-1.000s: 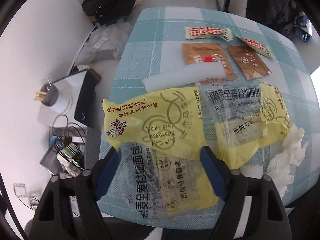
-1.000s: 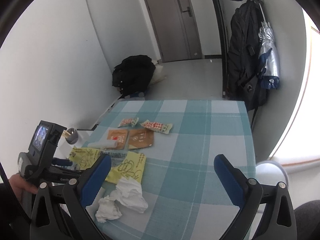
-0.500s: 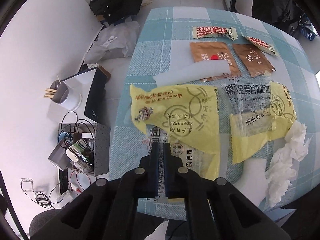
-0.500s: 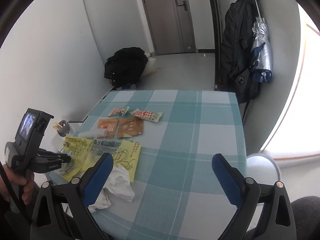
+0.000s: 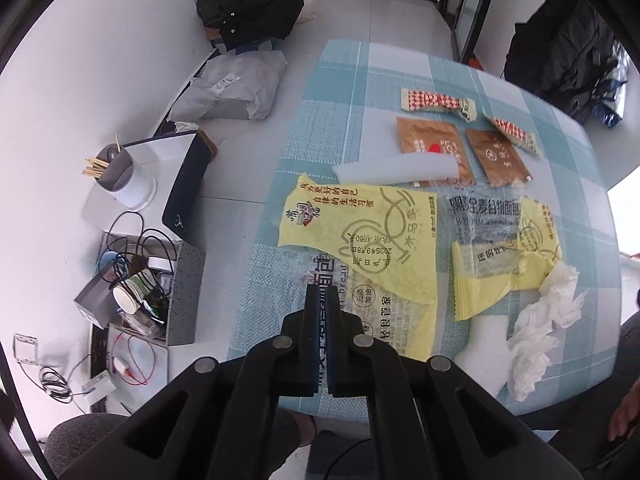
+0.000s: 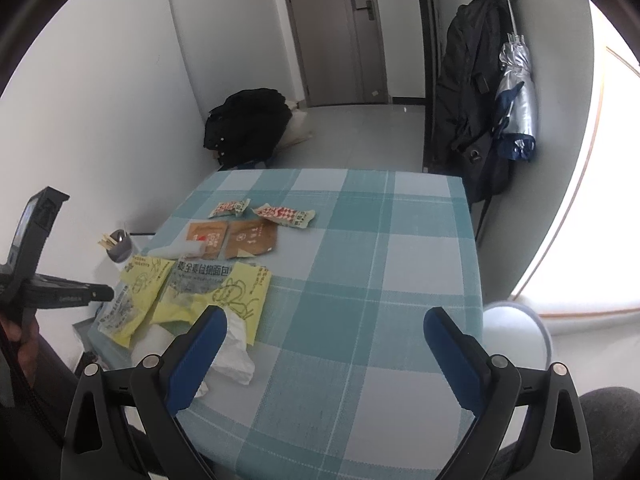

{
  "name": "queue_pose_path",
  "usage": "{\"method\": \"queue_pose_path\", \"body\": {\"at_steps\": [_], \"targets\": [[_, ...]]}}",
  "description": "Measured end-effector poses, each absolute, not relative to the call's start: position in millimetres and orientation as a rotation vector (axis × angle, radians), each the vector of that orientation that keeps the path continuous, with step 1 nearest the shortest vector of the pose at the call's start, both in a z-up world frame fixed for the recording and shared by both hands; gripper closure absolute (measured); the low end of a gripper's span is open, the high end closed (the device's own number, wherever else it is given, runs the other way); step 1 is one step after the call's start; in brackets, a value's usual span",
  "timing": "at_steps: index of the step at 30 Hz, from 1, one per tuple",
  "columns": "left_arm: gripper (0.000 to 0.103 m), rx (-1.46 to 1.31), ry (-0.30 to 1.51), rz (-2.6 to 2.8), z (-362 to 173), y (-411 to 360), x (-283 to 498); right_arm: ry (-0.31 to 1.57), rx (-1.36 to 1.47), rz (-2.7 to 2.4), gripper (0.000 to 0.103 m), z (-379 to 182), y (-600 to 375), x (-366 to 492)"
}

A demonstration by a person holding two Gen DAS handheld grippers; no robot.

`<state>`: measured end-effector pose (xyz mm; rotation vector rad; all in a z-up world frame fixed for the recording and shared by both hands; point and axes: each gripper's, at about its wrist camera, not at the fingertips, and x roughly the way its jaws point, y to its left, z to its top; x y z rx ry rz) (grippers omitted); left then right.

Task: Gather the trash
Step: 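Lift the yellow wrapper with the left gripper and adjust the grip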

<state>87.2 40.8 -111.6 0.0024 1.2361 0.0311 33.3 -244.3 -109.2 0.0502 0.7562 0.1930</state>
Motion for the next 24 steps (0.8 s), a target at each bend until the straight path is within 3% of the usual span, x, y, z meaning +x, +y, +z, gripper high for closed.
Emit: {"method": "queue_pose_path", "body": {"at_steps": [6,7,8,9,10,11,24], "targets": [[0.102,-0.041,1.214,-0.046,-109.7,55.4,90.0,0.743,0.02,0.199,0.003,-108.5,-234.8,25.9],[0.091,-0.067,1.215,-0.069,-110.3,59.3,92.0,0.74,0.013,0.198,0.003,-108.4,-232.4,25.4],[0.072,-0.081,1.216,-0.086,-111.0,61.9,94.4,0.739,0.009,0.198,0.003,-108.7,-230.0,25.1],[0.061,-0.084,1.212,-0.094,-110.4,62.9,95.8,0.741,0.008,0.197,0.003,-109.4,-227.8,25.4],[0.039,-0.081,1.196,-0.099,-109.0,63.0,97.4,0.746,0.009,0.197,0.003,-110.6,-225.5,25.7],[0.028,-0.066,1.171,-0.108,-107.7,61.7,99.7,0.752,0.011,0.197,0.003,-111.8,-223.3,25.6],[0.028,0.206,1.184,-0.166,-132.3,33.8,126.9,0.761,0.01,0.17,0.003,-114.9,-226.8,28.1]]}}
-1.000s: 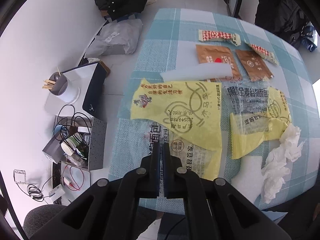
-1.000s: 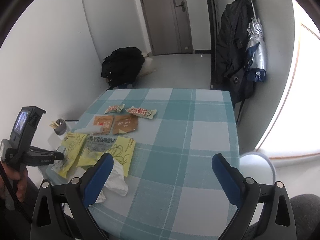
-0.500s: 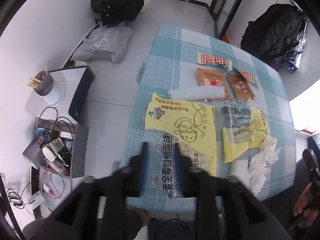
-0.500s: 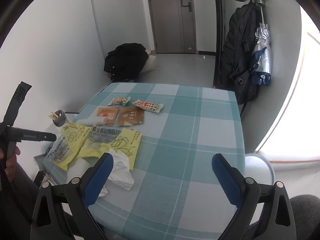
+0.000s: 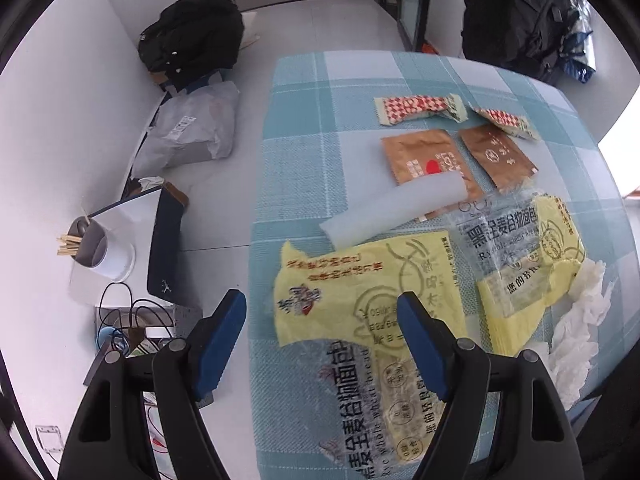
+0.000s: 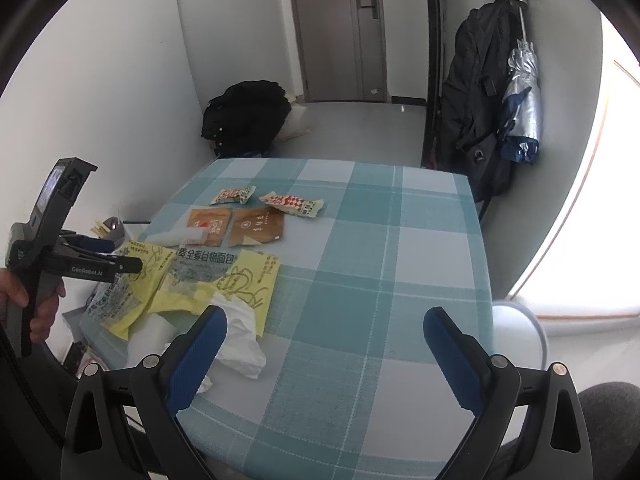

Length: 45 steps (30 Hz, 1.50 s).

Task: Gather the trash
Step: 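Lift the yellow wrapper with the left gripper and adjust the grip, then grasp the crumpled white tissue with the right gripper while the left holds the wrapper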

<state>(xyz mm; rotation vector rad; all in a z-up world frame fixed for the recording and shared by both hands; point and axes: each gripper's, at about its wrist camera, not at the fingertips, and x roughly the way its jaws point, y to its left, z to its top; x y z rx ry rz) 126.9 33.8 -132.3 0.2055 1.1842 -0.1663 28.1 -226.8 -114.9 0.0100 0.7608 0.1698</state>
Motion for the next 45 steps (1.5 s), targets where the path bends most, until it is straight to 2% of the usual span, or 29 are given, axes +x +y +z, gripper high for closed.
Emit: {"method": "queue_pose_path", "body": {"at_steps": [6,9,11,14,20,30,37,45], "targets": [[0.031,0.271,1.171,-0.174,-136.8,24.7,123.7,0.758,0.036,0.174,0.003,-114.0,-231.1,29.5],[0.059,0.289,1.151,-0.17,-135.5,21.5,122.0,0.754,0.049,0.18,0.003,-113.4,-232.5,30.0],[0.084,0.339,1.138,-0.141,-134.8,15.7,119.8,0.754,0.058,0.183,0.003,-113.2,-233.7,30.1],[0.095,0.291,1.165,-0.15,-133.2,17.1,120.4,0.754,0.075,0.189,0.003,-113.0,-235.8,30.4],[0.1,0.223,1.176,-0.139,-124.4,25.4,117.1,0.742,0.076,0.196,0.003,-110.5,-236.4,29.1],[0.101,0.094,1.091,-0.099,-89.8,47.0,102.3,0.735,0.166,0.259,0.003,-105.3,-239.4,26.5],[0.101,-0.003,1.018,-0.073,-79.2,67.8,94.1,0.802,0.228,0.309,0.003,-100.3,-231.6,31.7],[0.101,-0.103,0.952,-0.102,-70.7,87.5,89.1,0.877,0.139,0.396,0.018,-105.7,-177.8,20.9]]}}
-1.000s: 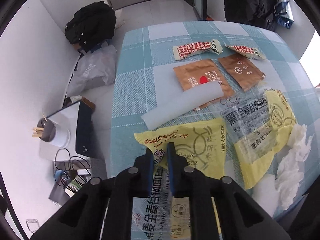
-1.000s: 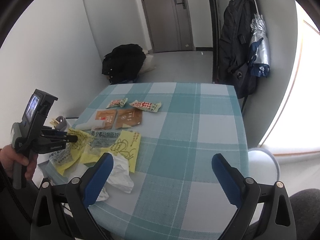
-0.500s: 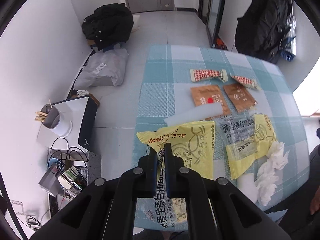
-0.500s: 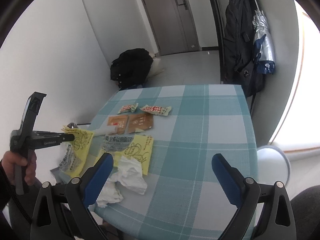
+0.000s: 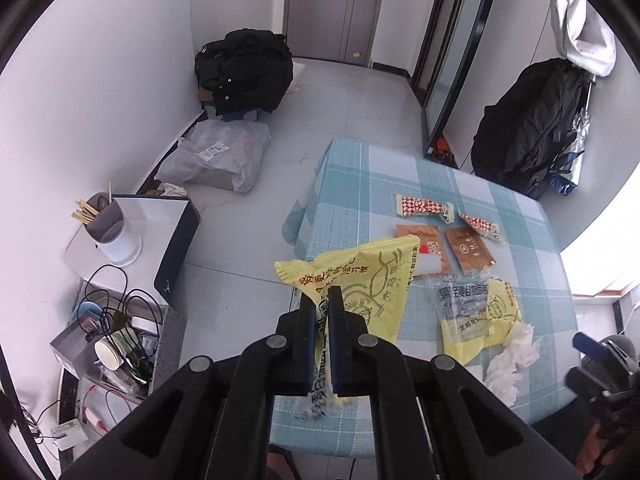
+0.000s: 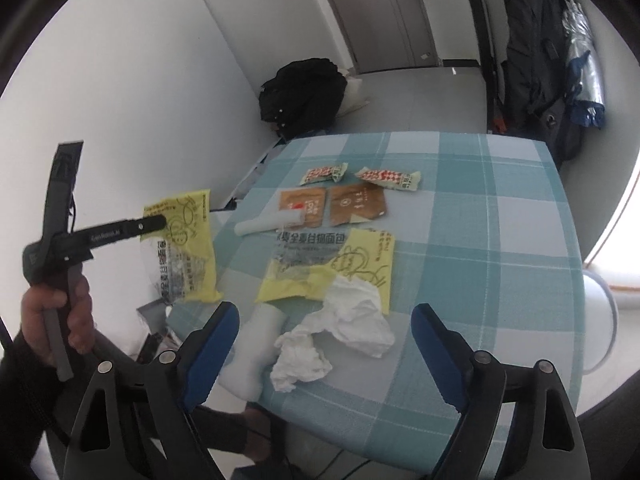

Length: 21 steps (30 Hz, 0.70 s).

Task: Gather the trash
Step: 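Grasp the crumpled white tissue with the right gripper while the left holds the wrapper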

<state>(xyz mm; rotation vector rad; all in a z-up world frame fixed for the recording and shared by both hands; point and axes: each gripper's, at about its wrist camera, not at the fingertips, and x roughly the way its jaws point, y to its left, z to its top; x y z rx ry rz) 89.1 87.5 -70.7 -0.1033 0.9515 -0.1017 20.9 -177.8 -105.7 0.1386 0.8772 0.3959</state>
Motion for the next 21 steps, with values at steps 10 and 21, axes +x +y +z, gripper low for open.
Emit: {"method": "queue_pose_path", "body": {"at_steps": [10,21], "targets": [[0.101,-0.128,0.968,-0.144,-75.1,88.9,88.6,0.965,0.137,0.296,0.029,-132.0,-181.1,48.1],[0.101,-0.072,0.941,-0.121,-68.4,83.6,82.1,1.067,0.273,0.369,0.095,-158.3,-188.8,59.7]]}}
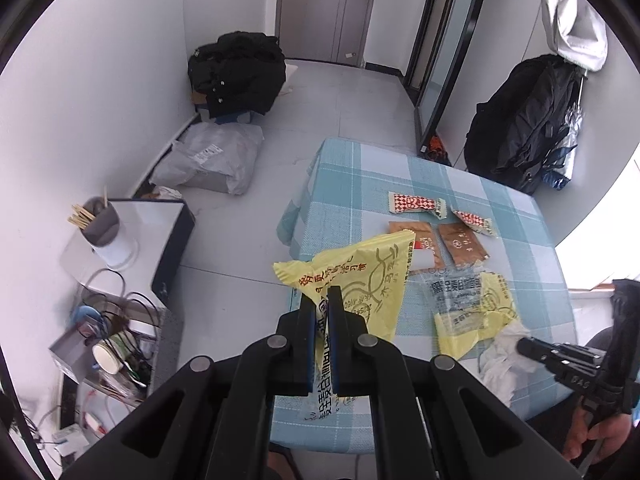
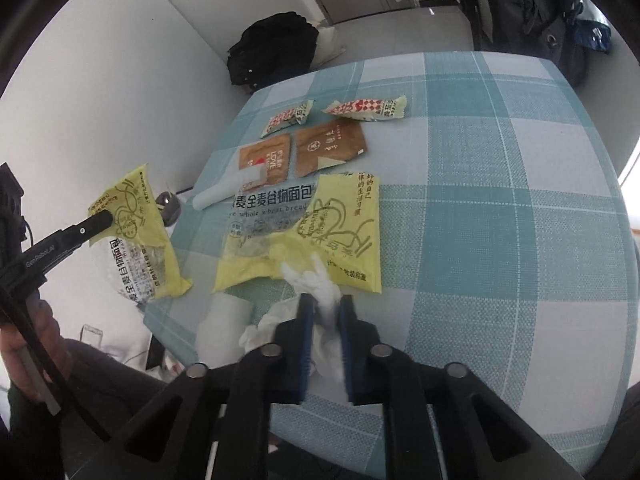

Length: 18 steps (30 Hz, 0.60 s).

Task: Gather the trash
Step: 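Grasp the crumpled white tissue with the right gripper while the left holds the wrapper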

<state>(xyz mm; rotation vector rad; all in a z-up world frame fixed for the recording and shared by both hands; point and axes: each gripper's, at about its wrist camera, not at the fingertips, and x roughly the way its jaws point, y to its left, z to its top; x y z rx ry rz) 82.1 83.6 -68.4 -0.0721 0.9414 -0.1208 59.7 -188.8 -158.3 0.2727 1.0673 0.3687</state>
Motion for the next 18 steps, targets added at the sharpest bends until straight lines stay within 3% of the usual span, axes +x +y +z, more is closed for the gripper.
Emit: {"method": "queue_pose_path", "body": {"at_steps": [18], "targets": [[0.102,-0.031,0.898,-0.112,-24.7,48.6,68.4,0.856,0.287,0.43,0.098,-101.8,-221.5,33.9]]}}
